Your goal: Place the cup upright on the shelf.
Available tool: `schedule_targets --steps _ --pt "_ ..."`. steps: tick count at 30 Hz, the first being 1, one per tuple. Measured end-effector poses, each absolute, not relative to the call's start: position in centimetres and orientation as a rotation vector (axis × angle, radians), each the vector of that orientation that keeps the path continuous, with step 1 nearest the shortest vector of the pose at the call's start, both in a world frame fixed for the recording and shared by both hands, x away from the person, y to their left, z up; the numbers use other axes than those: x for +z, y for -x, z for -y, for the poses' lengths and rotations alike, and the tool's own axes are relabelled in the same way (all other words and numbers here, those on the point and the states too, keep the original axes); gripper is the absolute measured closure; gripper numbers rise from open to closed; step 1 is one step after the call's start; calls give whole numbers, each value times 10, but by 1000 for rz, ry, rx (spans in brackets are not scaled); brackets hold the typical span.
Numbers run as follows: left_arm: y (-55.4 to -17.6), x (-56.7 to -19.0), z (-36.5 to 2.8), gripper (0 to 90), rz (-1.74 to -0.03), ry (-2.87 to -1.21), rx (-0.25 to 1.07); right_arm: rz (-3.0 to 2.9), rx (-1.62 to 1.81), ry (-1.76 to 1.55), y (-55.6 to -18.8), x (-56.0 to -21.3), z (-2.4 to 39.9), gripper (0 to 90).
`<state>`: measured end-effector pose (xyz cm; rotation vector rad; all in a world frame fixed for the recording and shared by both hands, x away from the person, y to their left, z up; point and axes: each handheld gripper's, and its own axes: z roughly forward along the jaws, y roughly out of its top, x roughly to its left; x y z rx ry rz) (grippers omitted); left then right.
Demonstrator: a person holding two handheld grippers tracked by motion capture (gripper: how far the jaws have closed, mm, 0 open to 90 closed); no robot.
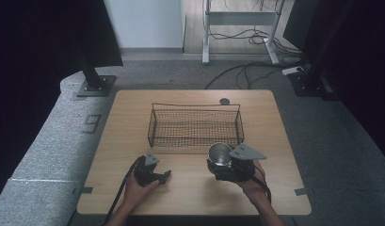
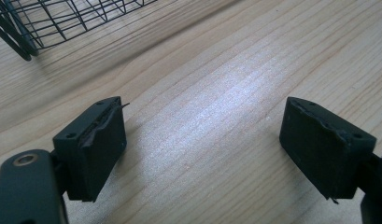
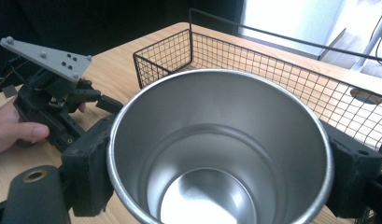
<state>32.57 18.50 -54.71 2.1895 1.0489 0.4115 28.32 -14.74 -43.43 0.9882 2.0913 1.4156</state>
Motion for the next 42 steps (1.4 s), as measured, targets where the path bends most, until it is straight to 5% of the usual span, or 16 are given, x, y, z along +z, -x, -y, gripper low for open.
schedule_targets --steps 42 --pt "-326 -547 -185 146 -1048 -2191 412 -2063 1432 -989 -314 -399 136 140"
